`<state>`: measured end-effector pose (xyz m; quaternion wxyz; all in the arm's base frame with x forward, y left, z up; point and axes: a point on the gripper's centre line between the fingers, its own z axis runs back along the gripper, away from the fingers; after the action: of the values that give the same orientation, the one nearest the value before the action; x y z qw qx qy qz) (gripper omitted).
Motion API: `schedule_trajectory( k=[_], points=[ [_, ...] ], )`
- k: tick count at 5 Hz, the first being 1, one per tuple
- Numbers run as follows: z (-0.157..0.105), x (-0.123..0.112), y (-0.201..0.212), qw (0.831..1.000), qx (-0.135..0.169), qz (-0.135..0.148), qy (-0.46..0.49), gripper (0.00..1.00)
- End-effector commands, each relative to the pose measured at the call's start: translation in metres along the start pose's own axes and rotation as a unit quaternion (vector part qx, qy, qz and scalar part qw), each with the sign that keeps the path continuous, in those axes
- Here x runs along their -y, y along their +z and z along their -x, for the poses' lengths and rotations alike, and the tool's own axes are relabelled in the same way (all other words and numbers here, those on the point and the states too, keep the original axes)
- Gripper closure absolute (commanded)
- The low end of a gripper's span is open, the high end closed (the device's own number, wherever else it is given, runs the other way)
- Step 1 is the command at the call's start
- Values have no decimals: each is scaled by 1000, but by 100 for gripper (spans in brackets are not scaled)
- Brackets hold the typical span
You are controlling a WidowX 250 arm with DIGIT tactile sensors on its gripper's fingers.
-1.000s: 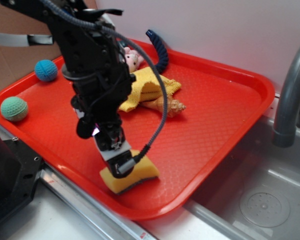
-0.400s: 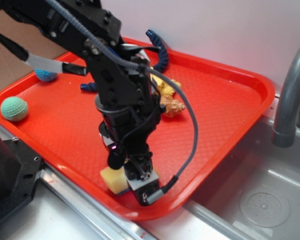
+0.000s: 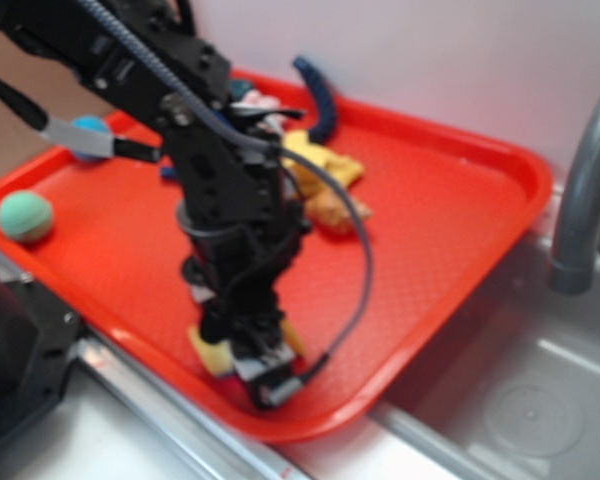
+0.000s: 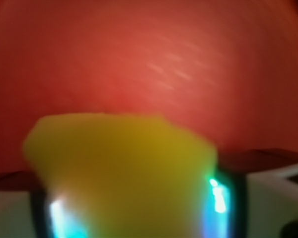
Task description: Grab the green sponge.
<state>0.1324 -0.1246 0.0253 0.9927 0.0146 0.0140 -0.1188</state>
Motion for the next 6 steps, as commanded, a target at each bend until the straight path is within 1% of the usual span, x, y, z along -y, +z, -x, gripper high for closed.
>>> schedule_trajectory(
  k=[1,2,3,4,5,6],
  points=[
    [24,-61,43,995,37,-9,94,100],
    [39,-99,78,986,68,-11,154,100],
    [53,-127,113,969,73,-25,236,100],
    [54,-137,137,966,109,-32,233,100],
    [47,-141,161,964,124,-26,234,100],
    [40,-140,181,966,144,-14,214,100]
  ],
)
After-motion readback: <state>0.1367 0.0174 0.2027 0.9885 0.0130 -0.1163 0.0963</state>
